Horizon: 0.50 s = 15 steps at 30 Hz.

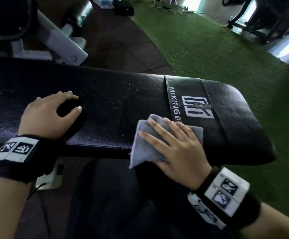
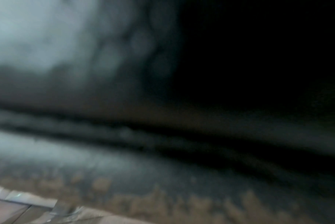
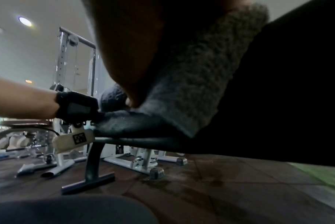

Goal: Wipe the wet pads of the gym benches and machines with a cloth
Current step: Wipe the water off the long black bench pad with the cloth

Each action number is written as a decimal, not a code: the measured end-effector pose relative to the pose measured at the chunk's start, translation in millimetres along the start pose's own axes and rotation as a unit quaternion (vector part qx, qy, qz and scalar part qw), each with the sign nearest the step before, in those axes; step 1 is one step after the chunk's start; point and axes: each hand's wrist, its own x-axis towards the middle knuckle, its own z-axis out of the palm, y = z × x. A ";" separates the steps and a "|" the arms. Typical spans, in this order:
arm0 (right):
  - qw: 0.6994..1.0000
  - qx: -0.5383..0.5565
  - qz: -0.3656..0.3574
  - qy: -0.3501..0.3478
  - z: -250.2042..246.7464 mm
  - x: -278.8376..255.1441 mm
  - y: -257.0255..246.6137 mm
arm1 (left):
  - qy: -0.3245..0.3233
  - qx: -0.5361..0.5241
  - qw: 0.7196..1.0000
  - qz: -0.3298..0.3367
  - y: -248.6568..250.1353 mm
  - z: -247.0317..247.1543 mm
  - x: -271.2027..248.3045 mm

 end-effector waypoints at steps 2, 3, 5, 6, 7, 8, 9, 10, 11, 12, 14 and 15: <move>1.000 -0.001 -0.021 0.011 3.9 4.5 -4.0 | 0.001 -0.001 1.000 -0.001 0.1 -0.5 -1.6; 0.999 0.000 -0.033 0.012 4.1 1.7 -0.2 | 0.000 -0.001 1.000 0.000 -0.1 -0.6 -1.9; 0.999 -0.001 -0.045 0.009 1.4 -10.9 14.1 | -0.003 -0.002 1.000 -0.002 -1.3 -0.6 -1.4; 0.999 -0.005 -0.040 0.011 -0.9 -19.0 22.6 | -0.003 -0.005 1.000 -0.003 -1.7 -0.5 -1.3; 0.999 -0.008 -0.029 0.017 -3.4 -27.4 30.5 | -0.003 -0.008 1.000 -0.003 -1.9 -0.2 -1.2; 0.999 -0.011 -0.017 0.025 -5.6 -34.9 37.3 | -0.002 -0.009 1.000 -0.002 -2.0 0.1 -1.3; 0.999 -0.015 -0.008 0.030 -6.5 -41.0 42.3 | -0.001 -0.010 1.000 -0.002 -1.9 0.4 -1.1; 0.999 -0.021 -0.003 0.032 -5.9 -45.2 45.5 | 0.002 -0.010 1.000 -0.002 -1.6 0.7 -1.0; 0.999 -0.026 0.000 0.033 -4.8 -46.7 46.0 | 0.004 -0.011 1.000 -0.002 -1.0 1.0 -1.1; 0.999 -0.028 0.005 0.036 -3.2 -45.3 44.4 | 0.007 -0.013 1.000 -0.002 -0.5 1.2 -1.0; 0.998 -0.018 0.022 0.048 1.0 -35.3 34.0 | 0.013 -0.014 1.000 -0.008 1.3 0.8 -2.0; 0.998 -0.009 0.031 0.051 3.2 -27.1 25.1 | 0.017 -0.015 1.000 -0.009 1.7 0.5 -2.3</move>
